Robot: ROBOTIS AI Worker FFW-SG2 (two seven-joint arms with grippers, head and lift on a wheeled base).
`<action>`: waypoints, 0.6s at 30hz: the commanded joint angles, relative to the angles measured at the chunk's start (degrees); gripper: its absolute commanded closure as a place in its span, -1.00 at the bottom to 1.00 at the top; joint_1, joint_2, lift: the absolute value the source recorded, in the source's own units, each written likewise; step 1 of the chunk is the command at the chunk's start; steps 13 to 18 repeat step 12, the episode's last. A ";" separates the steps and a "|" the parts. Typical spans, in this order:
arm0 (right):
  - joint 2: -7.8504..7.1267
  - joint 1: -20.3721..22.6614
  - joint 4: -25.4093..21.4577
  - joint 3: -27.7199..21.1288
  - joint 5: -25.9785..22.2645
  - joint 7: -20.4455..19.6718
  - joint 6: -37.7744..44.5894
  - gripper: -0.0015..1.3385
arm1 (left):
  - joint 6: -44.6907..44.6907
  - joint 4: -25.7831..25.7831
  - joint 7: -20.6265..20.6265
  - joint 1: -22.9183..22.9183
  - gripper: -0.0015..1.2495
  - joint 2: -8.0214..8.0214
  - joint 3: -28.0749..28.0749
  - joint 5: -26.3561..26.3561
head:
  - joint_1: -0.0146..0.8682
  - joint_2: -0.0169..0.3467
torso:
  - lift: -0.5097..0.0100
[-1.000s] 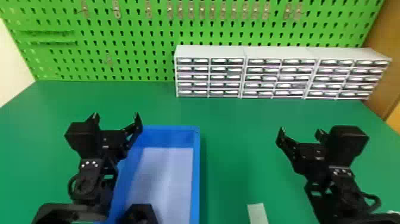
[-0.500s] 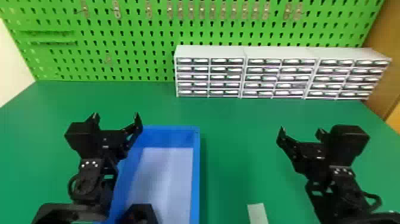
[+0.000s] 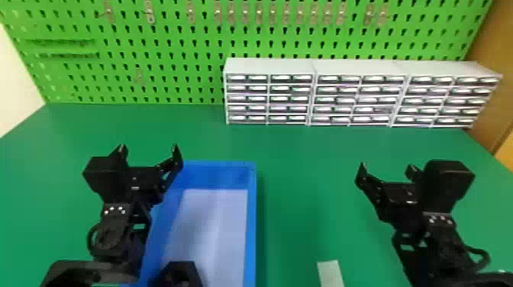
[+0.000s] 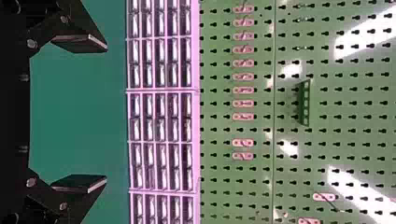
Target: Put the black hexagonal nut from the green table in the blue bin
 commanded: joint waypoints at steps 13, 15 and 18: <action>0.00 0.03 -0.20 -0.26 -0.01 0.00 0.00 -0.57 | 0.00 0.00 0.00 0.01 -0.70 0.00 -0.01 0.09 | 0.52 -0.59 | 0.59; 0.00 0.03 -0.20 -0.26 -0.01 0.00 0.00 -0.57 | 0.00 0.00 0.00 0.01 -0.70 0.00 -0.01 0.09 | 0.52 -0.59 | 0.59; 0.00 0.03 -0.20 -0.26 -0.01 0.00 0.00 -0.57 | 0.00 0.00 0.00 0.01 -0.70 0.00 -0.01 0.09 | 0.52 -0.59 | 0.59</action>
